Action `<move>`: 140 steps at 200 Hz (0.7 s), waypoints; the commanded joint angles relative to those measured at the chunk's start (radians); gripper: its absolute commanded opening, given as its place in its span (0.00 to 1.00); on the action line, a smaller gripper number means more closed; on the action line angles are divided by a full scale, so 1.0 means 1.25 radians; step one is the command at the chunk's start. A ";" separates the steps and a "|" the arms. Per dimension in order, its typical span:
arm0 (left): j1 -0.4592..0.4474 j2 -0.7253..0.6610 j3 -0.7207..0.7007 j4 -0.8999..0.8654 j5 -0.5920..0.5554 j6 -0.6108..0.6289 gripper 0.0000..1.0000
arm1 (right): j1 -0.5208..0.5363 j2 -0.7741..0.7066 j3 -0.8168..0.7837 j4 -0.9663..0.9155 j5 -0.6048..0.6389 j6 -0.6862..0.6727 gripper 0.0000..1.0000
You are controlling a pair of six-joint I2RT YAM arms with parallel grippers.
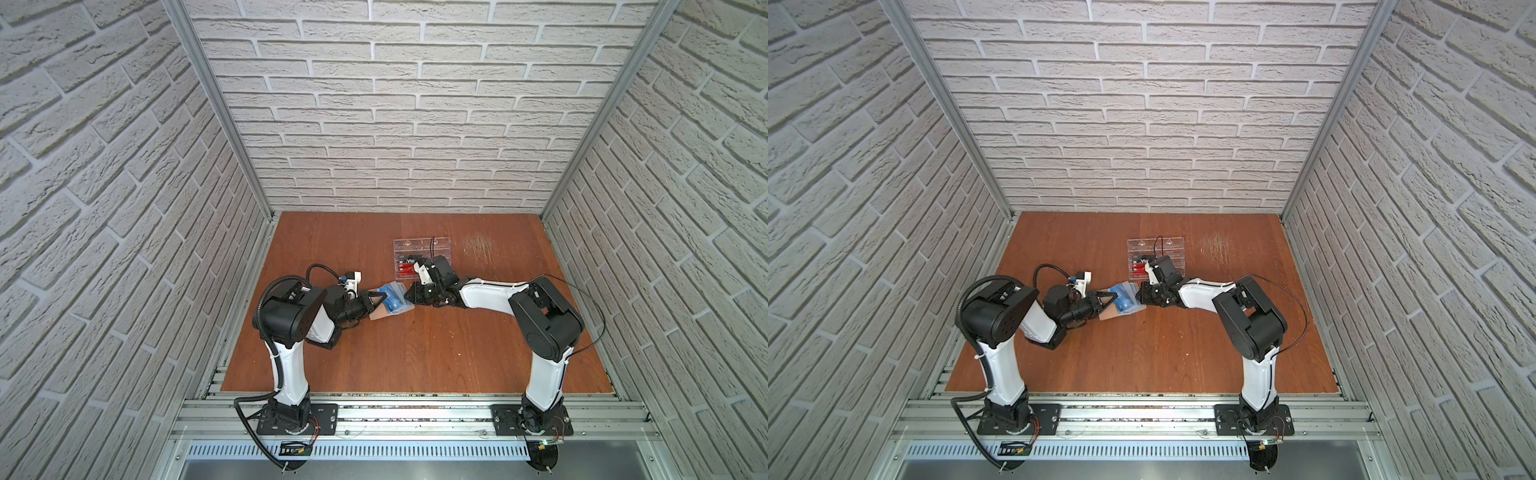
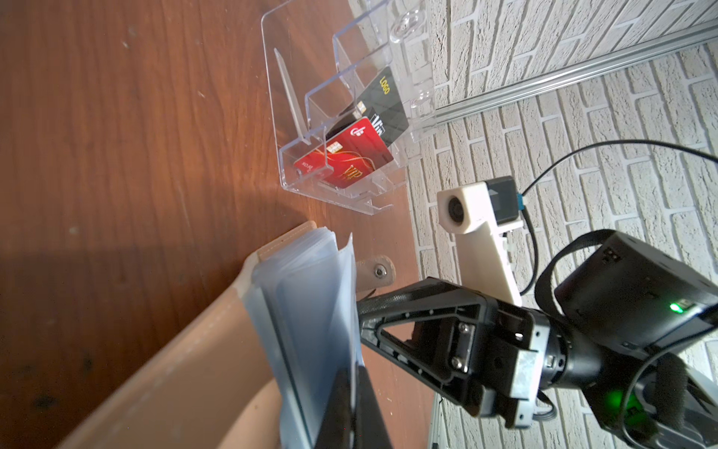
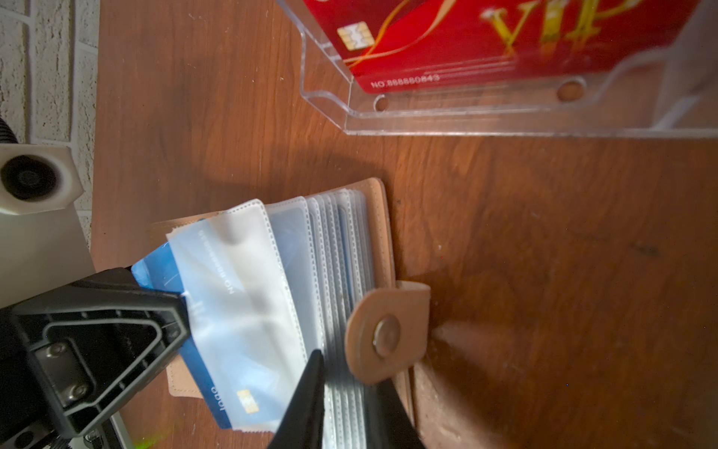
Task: Take the credit cards out of the card holder
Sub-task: Take out the credit card from the card slot.
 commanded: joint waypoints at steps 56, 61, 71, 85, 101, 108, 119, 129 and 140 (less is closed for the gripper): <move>0.059 -0.078 -0.033 -0.043 0.022 0.041 0.00 | 0.002 0.035 -0.016 -0.064 0.014 -0.008 0.20; 0.059 -0.084 -0.034 -0.057 0.021 0.047 0.00 | 0.003 0.033 -0.019 -0.064 0.013 -0.008 0.21; 0.059 -0.099 -0.035 -0.084 0.018 0.057 0.00 | 0.002 0.028 -0.021 -0.064 0.015 -0.010 0.21; 0.059 -0.124 -0.038 -0.116 0.013 0.071 0.00 | 0.002 0.019 -0.026 -0.064 0.016 -0.013 0.22; 0.058 -0.165 -0.039 -0.182 -0.003 0.098 0.00 | 0.002 0.005 -0.031 -0.062 0.016 -0.015 0.25; 0.056 -0.191 -0.038 -0.218 -0.012 0.116 0.00 | 0.003 -0.002 -0.036 -0.062 0.017 -0.017 0.27; 0.051 -0.233 -0.039 -0.273 -0.024 0.141 0.00 | 0.003 -0.015 -0.038 -0.065 0.015 -0.019 0.29; 0.044 -0.275 -0.033 -0.334 -0.035 0.168 0.00 | 0.003 -0.027 -0.040 -0.069 0.014 -0.024 0.31; 0.036 -0.327 -0.025 -0.412 -0.056 0.199 0.00 | 0.002 -0.041 -0.041 -0.076 0.011 -0.027 0.35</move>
